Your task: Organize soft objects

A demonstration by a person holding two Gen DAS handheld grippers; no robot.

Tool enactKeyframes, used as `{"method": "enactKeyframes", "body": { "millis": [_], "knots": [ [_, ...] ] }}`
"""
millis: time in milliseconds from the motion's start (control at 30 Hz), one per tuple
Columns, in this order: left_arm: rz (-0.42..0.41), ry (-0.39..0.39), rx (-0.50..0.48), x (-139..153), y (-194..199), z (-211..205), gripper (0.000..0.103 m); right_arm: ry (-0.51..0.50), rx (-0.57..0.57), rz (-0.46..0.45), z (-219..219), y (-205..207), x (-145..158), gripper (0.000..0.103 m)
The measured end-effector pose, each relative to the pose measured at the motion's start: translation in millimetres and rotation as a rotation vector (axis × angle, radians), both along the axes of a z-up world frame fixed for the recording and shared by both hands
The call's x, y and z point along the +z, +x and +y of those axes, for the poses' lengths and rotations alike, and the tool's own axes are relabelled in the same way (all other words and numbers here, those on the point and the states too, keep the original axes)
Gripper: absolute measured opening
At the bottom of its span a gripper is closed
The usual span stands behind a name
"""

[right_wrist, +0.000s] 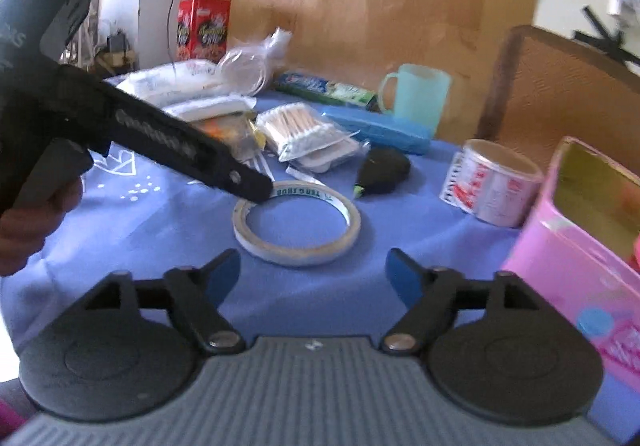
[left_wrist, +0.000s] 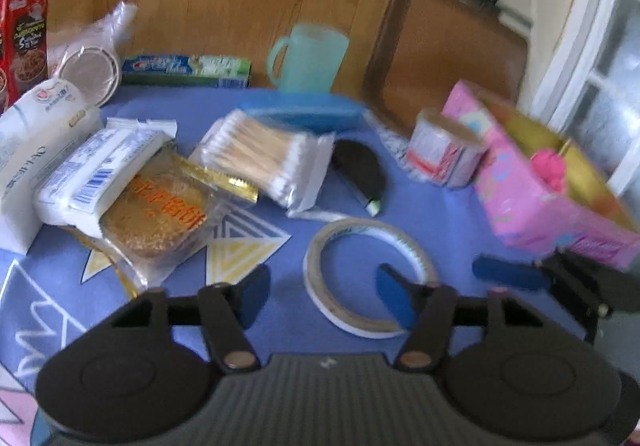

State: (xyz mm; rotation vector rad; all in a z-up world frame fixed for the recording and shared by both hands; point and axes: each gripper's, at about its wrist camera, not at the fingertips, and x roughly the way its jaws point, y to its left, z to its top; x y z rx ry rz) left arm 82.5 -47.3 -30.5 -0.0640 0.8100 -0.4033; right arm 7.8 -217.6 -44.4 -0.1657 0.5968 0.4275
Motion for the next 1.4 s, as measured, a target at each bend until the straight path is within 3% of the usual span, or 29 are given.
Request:
{"method": "enactKeyframes", "body": {
  "millis": [133,200,300,467,633,700,767,867,933,1000,1067,1100,1233,1400],
  "knots": [
    [-0.021,0.026,-0.021,-4,3,-10,0.03,0.059,0.042,0.101,2,33,-9,0.083],
    [-0.039,0.045,-0.01,-3,-3,-13,0.03,0.082,0.052,0.105,5,35,-9,0.08],
    [-0.038,-0.002,-0.01,4,-12,-10,0.03,0.114,0.04,0.079,3,22,-7,0.079],
    [-0.142,-0.031,-0.108,40,-24,-43,0.03,0.097,-0.035,-0.104,-19,-11,12,0.079],
    [-0.244,-0.036,-0.256,73,-19,-117,0.03,0.035,-0.208,-0.289,-59,-32,34,0.079],
    [-0.273,-0.053,-0.298,80,-16,-148,0.035,0.03,-0.285,-0.316,-81,-32,40,0.079],
    [-0.287,-0.064,-0.329,82,-18,-169,0.047,0.038,-0.356,-0.317,-103,-27,42,0.079],
    [-0.305,-0.054,-0.326,75,-28,-177,0.056,0.005,-0.532,-0.32,-134,-14,36,0.08],
    [-0.299,-0.052,-0.325,66,-34,-163,0.057,0.012,-0.612,-0.285,-151,-8,31,0.082],
    [-0.302,-0.04,-0.303,56,-37,-139,0.059,0.081,-0.651,-0.267,-165,-12,27,0.082],
    [-0.285,-0.023,-0.255,46,-40,-108,0.061,0.143,-0.659,-0.267,-170,-18,27,0.076],
    [-0.27,-0.02,-0.228,40,-42,-88,0.061,0.166,-0.649,-0.273,-168,-20,28,0.065],
    [-0.219,0.007,-0.045,19,-45,-9,0.061,0.215,-0.521,-0.296,-143,-13,37,0.032],
    [-0.241,0.052,0.163,4,-46,69,0.062,0.243,-0.258,-0.179,-80,26,40,0.029]
  ]
}}
